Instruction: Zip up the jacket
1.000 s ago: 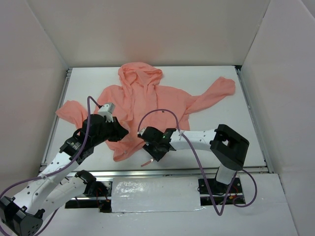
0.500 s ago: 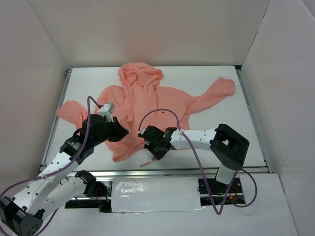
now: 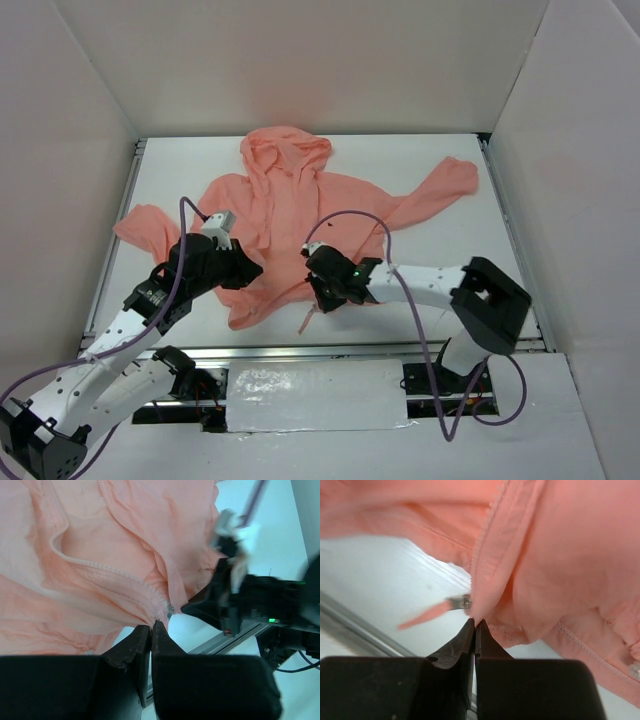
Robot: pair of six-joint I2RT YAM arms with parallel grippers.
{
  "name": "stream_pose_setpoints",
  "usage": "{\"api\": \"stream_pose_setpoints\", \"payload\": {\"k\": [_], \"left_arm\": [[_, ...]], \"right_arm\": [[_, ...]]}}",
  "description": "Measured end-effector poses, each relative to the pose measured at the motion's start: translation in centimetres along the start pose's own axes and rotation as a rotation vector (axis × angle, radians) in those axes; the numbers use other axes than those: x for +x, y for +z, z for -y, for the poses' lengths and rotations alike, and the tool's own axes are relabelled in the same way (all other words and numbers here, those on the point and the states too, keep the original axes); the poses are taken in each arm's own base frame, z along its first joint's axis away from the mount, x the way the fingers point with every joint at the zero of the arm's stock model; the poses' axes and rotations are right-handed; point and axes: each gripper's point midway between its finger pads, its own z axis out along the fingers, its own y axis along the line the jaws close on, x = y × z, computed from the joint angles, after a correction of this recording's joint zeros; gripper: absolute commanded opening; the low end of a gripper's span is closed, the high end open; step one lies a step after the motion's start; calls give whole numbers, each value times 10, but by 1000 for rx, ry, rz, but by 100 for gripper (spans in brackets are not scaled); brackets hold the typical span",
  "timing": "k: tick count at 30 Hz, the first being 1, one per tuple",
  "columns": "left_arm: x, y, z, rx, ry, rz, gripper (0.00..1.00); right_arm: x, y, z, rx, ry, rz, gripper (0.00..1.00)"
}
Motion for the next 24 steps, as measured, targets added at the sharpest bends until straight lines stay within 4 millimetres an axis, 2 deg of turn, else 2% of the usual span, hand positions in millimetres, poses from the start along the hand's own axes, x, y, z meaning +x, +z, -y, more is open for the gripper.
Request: {"api": "stream_pose_setpoints", "payload": {"k": [3,7,10,13,17,20,24], "left_arm": [[7,6,2,40,1,-5,0],[18,15,6,109,6,2,0],[16,18,12,150,14,21,0],[1,19,27,222,33,76,0],[-16,17,47,314,66,139,0],[-20,18,60,382,87,152,0],[-17,22,69,448,104,136,0]], "right_arm": [[-24,-24,-8,-83,75,201,0],[-68,-66,-23,-216,135,497,0],[-90,-92,-33,-310,137,665,0],[-92,-111,-42,-412,90,773,0],[-82,-126,-50,-538,-3,811,0],[-78,-136,-52,-616,-63,819,0],[-78,-150,-50,-664,-101,854,0]]}}
